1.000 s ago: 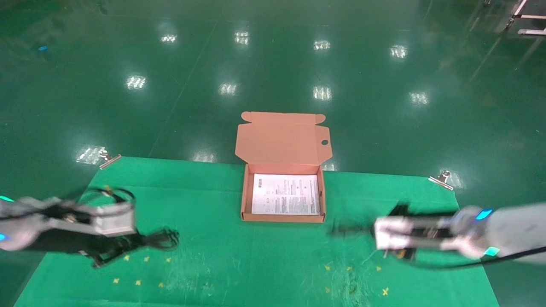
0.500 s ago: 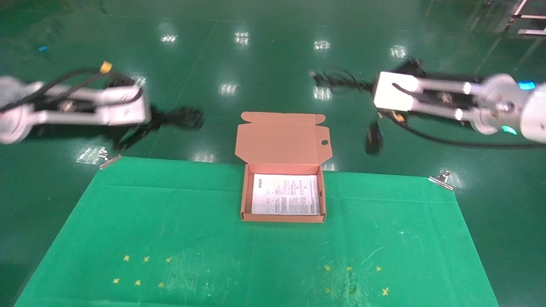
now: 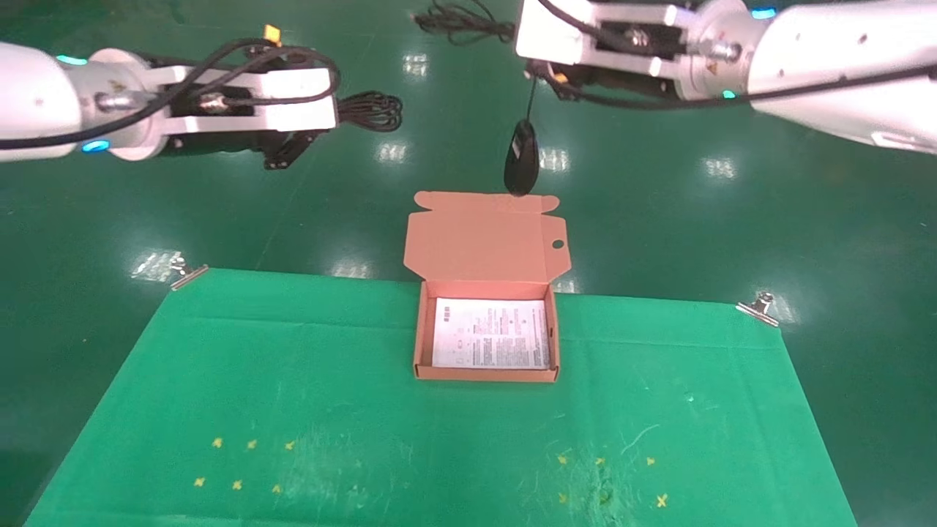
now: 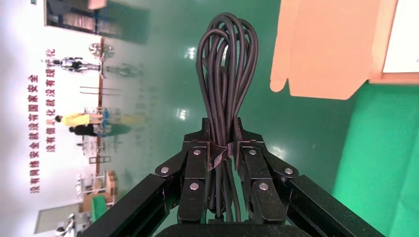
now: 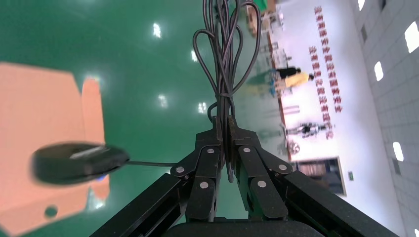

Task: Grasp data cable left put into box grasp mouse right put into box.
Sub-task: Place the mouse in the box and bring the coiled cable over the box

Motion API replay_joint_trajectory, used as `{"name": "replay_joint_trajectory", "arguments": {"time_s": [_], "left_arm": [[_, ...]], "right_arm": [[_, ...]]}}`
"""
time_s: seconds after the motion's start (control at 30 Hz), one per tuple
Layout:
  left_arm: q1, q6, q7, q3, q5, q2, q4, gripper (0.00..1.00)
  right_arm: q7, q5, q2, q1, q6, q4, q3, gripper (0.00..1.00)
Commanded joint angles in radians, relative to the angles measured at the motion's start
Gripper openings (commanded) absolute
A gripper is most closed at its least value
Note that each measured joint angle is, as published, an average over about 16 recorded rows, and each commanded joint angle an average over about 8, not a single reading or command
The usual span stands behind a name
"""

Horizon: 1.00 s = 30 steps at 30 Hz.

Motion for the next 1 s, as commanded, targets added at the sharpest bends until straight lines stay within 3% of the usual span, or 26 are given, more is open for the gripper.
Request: {"name": "replay_joint_trajectory", "arguments": {"time_s": [0.03,0.23,0.6,1.0], "left_arm": [[-0.003,-0.016,-0.016,0.003,0.031,0.019,0.004,0.0],[-0.009,-0.022,-0.025,0.01,0.061,0.035,0.003,0.0],[0.021,0.017,0.003,0.027,0.037,0.002,0.0,0.0],[0.062,0.076,-0.009,0.05,0.056,-0.055,-0.009,0.0]], "right_arm": [[-0.034,0.021,-0.037,0.026,0.012,-0.041,0.001,0.0],[-0.108,0.055,-0.061,0.05,0.013,-0.073,0.0,0.0],[-0.09,0.032,-0.077,-0.004,0.0,-0.103,-0.031,0.0],[-0.125,0.007,-0.163,-0.059,0.026,-0.233,-0.073,0.0]]}}
